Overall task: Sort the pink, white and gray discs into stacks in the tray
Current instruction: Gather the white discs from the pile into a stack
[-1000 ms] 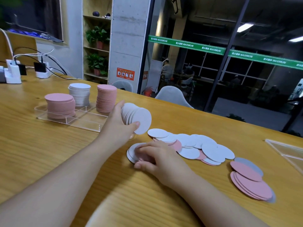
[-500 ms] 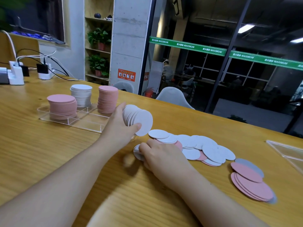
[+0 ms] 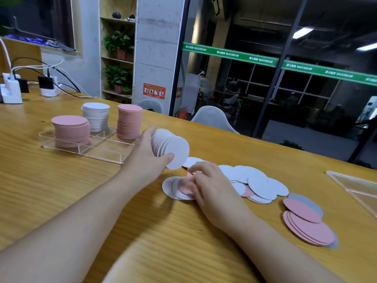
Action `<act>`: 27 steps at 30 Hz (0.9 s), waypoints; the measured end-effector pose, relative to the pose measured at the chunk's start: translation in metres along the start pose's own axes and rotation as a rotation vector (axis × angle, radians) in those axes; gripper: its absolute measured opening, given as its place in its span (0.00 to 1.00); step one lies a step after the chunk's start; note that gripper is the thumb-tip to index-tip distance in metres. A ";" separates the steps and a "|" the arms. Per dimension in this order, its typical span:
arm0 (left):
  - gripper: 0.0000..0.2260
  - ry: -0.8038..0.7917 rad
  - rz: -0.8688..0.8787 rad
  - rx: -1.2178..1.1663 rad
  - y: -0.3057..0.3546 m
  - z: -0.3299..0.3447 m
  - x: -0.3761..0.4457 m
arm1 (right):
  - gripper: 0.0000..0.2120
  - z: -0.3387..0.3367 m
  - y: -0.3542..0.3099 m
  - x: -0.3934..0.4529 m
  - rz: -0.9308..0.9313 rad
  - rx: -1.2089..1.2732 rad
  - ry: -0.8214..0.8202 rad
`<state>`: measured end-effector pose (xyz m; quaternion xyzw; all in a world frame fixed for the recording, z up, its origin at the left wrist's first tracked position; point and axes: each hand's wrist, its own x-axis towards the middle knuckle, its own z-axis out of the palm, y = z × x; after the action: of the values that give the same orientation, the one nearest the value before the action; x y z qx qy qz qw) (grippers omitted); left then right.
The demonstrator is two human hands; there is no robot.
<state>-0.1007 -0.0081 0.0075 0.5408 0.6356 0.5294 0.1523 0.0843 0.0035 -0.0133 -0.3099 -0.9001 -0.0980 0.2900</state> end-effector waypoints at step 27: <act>0.37 -0.101 0.051 -0.022 0.002 0.004 -0.007 | 0.06 -0.039 0.024 0.011 0.197 0.072 0.138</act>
<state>-0.0939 -0.0117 0.0048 0.5812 0.6073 0.5122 0.1764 0.1098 0.0140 0.0247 -0.3789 -0.8460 -0.0578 0.3706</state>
